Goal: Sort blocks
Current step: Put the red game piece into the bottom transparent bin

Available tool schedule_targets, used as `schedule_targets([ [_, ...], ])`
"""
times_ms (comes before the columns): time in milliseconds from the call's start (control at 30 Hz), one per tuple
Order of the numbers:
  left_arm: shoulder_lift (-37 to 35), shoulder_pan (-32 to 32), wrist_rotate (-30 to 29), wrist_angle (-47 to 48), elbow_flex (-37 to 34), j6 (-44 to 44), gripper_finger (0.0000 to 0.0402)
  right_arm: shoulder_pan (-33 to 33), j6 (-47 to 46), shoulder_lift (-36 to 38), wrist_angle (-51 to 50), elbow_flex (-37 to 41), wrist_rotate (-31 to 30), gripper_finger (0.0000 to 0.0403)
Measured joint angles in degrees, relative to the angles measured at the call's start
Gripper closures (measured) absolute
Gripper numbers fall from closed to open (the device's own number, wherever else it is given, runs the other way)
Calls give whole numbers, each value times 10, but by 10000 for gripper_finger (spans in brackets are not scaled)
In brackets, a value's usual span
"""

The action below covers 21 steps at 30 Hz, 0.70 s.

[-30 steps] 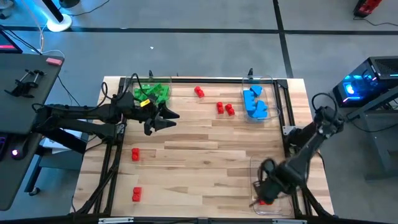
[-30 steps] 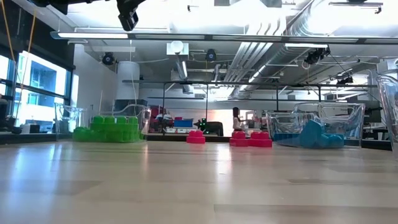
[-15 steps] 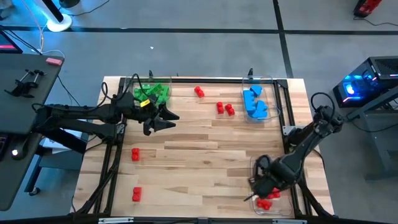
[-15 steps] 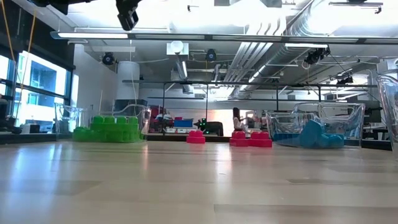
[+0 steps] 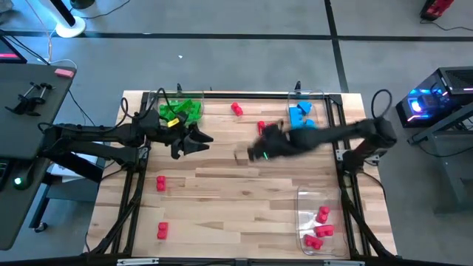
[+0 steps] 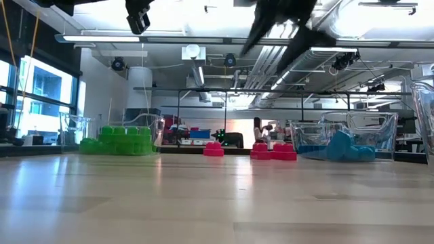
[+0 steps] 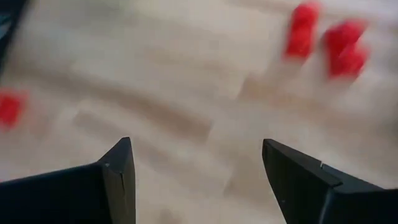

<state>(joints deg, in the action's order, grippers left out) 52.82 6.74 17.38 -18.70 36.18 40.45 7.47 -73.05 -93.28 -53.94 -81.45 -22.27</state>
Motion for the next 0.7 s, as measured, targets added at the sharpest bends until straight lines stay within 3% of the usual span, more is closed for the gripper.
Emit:
schedule_targets([
  [167, 0, -1, -69, 10, 0, 19, 167, -159, 102, -63, 35, 0, 49, 167],
  [300, 0, -1, -88, 9, 0, 45, 167, -235, 155, -130, 55, 1, 76, 167],
  [467, 0, -1, -90, 9, 0, 72, 167, -286, 188, -182, 88, 1, 78, 167],
  [700, 0, -1, -90, 9, 0, 75, 167, -306, 195, -215, 105, 1, 92, 167],
])
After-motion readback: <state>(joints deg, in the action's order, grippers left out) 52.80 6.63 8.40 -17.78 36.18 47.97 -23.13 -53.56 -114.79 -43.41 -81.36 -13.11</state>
